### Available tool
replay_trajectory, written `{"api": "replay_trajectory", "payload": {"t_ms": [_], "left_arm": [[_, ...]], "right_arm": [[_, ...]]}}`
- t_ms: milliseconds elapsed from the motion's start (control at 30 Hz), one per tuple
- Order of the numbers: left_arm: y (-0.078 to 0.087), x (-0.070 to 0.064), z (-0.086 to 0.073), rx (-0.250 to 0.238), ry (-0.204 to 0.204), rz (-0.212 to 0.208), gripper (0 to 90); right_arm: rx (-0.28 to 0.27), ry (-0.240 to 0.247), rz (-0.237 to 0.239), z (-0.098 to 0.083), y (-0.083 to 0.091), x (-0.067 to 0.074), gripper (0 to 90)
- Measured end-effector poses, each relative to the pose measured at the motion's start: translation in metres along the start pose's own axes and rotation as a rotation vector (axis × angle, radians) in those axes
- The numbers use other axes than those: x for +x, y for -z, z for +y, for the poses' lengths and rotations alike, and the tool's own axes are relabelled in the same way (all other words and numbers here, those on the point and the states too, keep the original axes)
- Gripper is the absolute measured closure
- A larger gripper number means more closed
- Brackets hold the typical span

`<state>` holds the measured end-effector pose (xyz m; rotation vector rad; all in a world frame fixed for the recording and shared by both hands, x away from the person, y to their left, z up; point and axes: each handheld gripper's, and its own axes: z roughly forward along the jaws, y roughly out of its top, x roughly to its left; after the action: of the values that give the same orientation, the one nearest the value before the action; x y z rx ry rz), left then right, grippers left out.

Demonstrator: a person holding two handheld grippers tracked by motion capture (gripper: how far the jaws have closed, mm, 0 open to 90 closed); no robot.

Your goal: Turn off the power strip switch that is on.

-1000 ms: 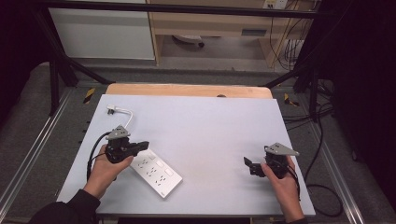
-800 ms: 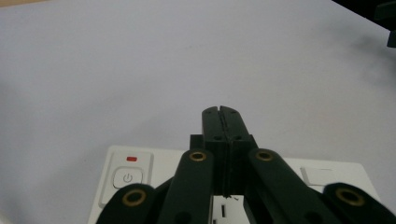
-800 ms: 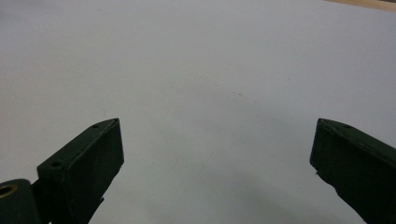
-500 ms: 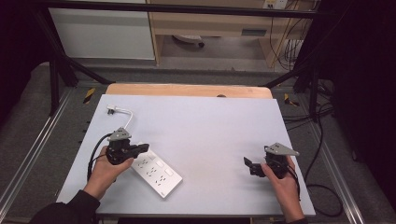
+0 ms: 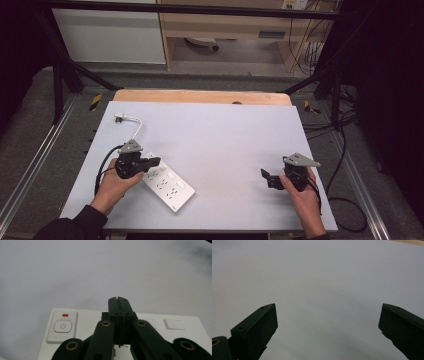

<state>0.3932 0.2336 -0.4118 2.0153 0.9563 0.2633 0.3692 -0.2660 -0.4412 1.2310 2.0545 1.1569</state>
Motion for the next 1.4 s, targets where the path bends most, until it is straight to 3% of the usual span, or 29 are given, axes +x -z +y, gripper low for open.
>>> {"api": "replay_trajectory", "payload": {"t_ms": [433,667,1400], "left_arm": [[-0.006,-0.003,-0.004,0.034,-0.021,0.003,90.0],[-0.008,-0.003,-0.007,0.036,-0.021,0.02,90.0],[-0.016,-0.008,-0.01,0.059,-0.04,0.018,90.0]], "right_arm": [[0.0,0.005,0.007,0.0,0.0,0.001,2.6],[0.001,0.004,0.009,0.0,0.0,0.0,2.5],[0.005,0.003,0.013,0.0,0.0,0.0,2.4]]}}
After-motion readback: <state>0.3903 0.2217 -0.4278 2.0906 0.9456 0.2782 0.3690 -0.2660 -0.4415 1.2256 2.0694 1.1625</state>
